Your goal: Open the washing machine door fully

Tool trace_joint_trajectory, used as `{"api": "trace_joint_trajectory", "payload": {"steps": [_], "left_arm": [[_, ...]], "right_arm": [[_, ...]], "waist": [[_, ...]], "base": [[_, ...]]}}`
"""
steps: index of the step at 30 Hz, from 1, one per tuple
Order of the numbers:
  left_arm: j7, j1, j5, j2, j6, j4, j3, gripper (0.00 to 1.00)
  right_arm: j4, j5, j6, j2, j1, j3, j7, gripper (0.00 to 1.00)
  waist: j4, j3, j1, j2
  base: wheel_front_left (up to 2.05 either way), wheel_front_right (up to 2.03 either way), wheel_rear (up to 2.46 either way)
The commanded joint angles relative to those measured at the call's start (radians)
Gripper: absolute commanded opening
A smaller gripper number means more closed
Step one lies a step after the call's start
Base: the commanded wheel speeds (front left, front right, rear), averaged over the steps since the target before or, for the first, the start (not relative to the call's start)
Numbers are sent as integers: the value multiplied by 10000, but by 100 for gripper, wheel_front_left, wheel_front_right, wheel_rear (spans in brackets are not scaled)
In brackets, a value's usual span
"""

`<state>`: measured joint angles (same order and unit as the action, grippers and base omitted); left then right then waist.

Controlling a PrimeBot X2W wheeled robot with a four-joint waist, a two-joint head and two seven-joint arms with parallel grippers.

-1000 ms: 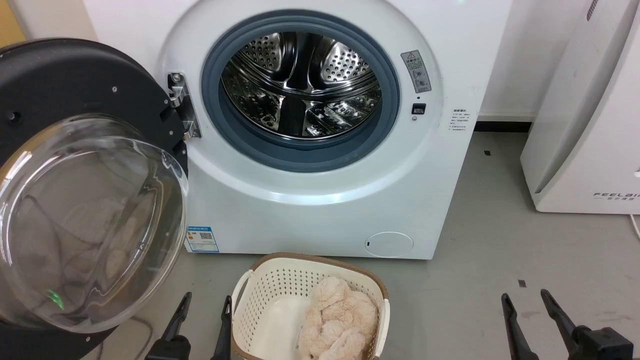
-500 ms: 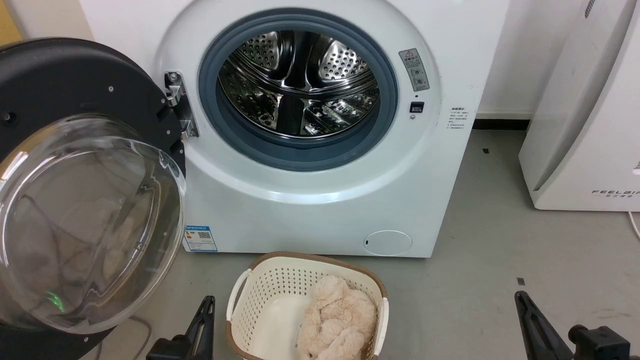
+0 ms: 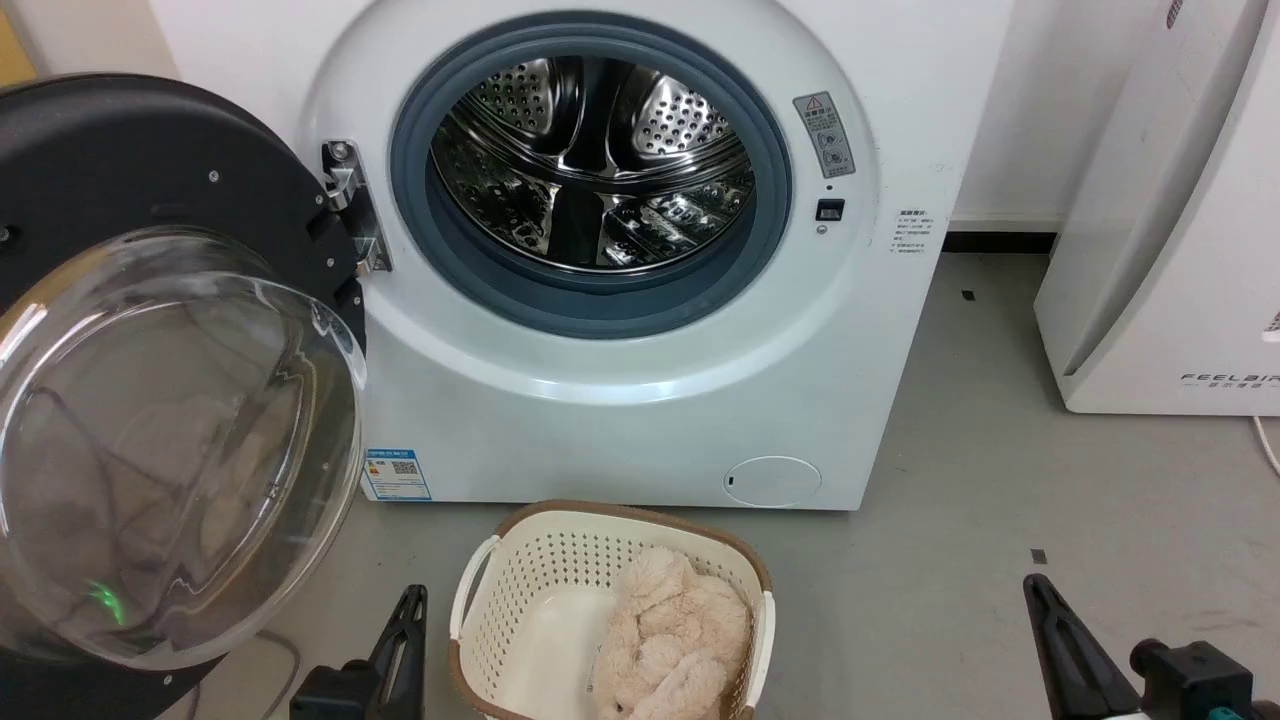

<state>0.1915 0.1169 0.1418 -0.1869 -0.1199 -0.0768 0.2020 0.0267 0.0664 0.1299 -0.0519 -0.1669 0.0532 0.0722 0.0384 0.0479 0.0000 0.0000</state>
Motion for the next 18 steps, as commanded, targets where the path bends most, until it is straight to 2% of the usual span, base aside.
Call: {"api": "trace_joint_trajectory", "payload": {"steps": [1, 18], "left_arm": [[-67, -197, -124, 70, 64, 55, -101, 0], [-360, -351, -329, 276, 244, 168, -405, 0]], "right_arm": [[-27, -101, 2, 3, 203, -32, -9, 0], [-65, -190, 3, 5, 435, -111, -122, 0]], "waist": [[-7, -9, 0, 0], [-66, -83, 0, 0]], "base": [[0, 0, 0], [0, 0, 0]]}}
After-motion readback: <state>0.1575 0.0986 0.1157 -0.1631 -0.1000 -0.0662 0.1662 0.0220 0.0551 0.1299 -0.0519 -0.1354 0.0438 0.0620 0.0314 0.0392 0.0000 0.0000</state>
